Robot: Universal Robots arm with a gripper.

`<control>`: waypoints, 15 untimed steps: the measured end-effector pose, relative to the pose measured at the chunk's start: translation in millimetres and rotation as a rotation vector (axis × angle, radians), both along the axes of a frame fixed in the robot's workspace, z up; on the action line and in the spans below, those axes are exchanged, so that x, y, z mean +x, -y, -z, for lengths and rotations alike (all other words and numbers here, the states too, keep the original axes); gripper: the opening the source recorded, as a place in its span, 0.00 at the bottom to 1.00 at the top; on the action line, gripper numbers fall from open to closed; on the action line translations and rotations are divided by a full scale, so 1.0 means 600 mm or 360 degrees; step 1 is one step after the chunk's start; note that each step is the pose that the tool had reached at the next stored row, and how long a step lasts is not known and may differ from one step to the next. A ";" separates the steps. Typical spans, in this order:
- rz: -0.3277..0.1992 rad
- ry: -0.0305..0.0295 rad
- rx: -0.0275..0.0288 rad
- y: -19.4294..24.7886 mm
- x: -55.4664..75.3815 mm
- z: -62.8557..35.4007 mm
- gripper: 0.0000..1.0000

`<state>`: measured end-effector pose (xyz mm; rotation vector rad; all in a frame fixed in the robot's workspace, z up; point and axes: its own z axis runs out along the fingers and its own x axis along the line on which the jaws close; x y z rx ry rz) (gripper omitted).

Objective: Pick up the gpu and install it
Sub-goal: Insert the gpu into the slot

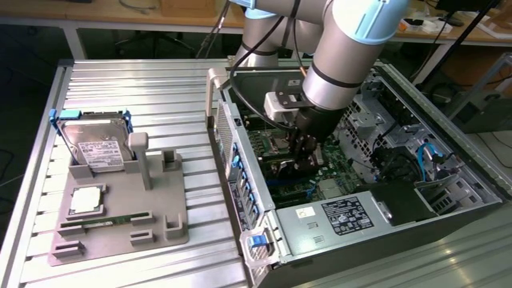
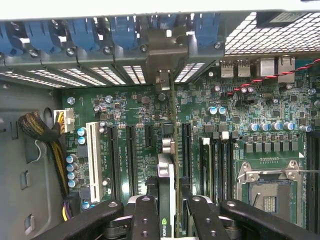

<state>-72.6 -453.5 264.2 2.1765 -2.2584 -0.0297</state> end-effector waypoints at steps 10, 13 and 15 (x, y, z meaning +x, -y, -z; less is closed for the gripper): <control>0.0000 0.00005 -0.00002 -0.0013 0.000 0.008 0.27; 0.0000 0.00002 -0.00019 -0.0012 0.000 0.012 0.27; 0.0000 0.00011 -0.00003 -0.0013 0.000 0.016 0.27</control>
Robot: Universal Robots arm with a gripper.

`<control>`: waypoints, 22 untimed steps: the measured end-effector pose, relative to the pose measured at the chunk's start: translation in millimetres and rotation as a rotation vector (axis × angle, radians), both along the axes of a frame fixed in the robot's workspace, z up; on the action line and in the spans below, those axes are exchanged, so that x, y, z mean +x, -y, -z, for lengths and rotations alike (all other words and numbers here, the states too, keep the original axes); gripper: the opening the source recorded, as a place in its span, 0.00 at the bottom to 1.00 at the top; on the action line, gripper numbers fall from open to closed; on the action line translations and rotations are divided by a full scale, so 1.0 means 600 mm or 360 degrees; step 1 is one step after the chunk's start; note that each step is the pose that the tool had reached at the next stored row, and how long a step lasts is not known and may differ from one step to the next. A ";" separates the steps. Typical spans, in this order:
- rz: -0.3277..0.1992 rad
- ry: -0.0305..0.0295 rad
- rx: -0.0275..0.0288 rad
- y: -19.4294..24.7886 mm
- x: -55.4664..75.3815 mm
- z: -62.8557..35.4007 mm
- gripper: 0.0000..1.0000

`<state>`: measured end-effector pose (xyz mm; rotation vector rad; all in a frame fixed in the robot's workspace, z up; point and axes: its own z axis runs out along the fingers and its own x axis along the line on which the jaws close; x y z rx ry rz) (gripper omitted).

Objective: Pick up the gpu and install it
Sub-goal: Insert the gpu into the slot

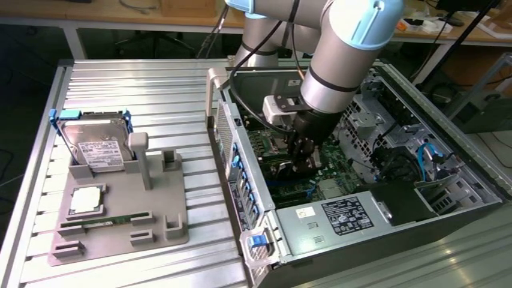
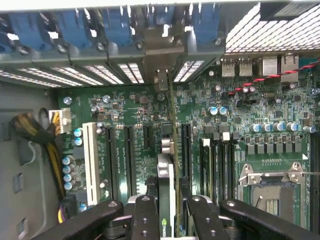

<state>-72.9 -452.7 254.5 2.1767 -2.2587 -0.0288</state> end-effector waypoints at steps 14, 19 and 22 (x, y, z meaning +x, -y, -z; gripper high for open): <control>0.0000 -0.00071 0.00005 -0.0001 0.000 -0.009 0.27; 0.0000 -0.00073 0.00002 0.0035 0.000 -0.009 0.27; 0.0000 -0.00072 0.00003 0.0050 0.000 -0.009 0.27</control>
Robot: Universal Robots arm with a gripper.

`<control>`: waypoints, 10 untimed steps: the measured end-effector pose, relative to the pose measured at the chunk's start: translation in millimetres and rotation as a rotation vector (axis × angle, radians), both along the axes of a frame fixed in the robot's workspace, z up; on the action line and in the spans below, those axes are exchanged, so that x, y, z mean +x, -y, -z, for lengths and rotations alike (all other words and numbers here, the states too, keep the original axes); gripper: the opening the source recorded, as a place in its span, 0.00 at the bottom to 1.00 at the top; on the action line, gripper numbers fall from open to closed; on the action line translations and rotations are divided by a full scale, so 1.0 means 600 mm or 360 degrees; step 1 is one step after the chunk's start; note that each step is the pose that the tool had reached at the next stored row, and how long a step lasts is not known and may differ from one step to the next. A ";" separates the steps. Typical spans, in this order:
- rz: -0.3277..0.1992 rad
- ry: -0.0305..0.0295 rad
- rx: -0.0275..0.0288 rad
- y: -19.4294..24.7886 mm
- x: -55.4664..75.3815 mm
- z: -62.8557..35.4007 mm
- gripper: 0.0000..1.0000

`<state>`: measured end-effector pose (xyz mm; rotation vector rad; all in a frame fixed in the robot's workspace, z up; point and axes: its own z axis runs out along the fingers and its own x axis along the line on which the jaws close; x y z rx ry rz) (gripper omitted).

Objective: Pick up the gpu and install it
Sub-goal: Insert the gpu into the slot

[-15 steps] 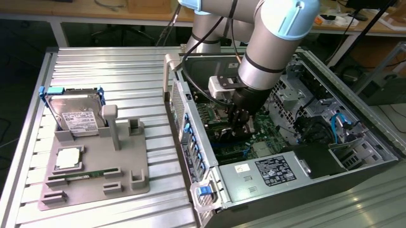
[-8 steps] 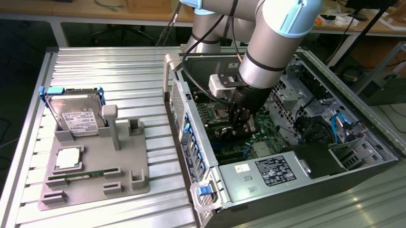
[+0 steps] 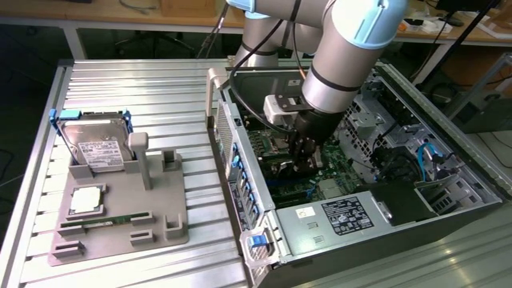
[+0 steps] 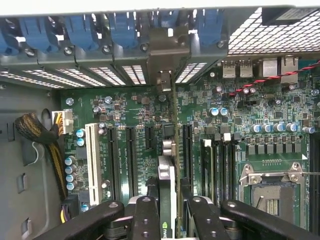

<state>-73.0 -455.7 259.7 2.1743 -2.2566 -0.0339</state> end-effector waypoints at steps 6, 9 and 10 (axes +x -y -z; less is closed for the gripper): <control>0.0000 0.00005 -0.00018 0.0006 0.000 0.006 0.27; 0.0000 0.00024 0.00001 0.0004 -0.001 0.009 0.27; 0.0000 0.00023 0.00002 0.0004 -0.001 0.009 0.27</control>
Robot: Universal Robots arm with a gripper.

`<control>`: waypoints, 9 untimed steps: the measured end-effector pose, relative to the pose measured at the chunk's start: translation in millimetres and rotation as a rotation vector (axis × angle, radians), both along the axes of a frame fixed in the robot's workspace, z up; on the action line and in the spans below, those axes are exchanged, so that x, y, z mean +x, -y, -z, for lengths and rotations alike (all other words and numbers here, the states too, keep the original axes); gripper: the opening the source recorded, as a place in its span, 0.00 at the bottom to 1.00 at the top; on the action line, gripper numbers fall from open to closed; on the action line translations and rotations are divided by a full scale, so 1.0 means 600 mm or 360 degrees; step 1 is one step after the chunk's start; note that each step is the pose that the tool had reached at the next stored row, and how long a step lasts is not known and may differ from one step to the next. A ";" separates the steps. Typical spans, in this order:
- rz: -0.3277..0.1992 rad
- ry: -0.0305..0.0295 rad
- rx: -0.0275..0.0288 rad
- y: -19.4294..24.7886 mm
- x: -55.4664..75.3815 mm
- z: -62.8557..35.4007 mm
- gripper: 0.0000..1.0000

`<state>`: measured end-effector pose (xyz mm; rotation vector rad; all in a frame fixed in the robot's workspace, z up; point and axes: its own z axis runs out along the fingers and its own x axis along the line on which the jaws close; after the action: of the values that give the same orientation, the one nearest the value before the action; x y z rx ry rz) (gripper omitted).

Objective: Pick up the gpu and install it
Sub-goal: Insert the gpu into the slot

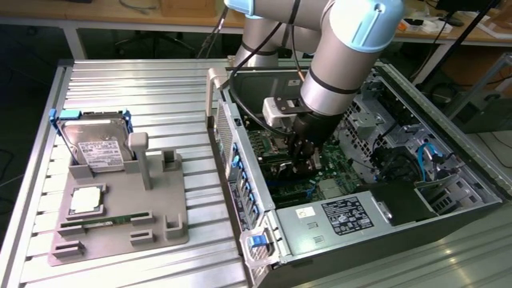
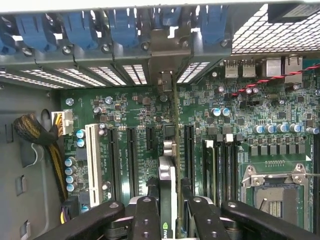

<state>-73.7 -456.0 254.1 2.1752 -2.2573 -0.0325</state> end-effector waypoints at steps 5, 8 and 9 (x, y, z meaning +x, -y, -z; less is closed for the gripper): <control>0.0000 -0.00001 -0.00003 0.0001 0.000 0.000 0.27; 0.0000 -0.00041 0.00014 -0.0001 0.000 -0.003 0.27; 0.0000 -0.00047 0.00007 -0.0001 0.000 -0.003 0.27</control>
<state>-73.7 -455.9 256.2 2.1735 -2.2563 -0.0362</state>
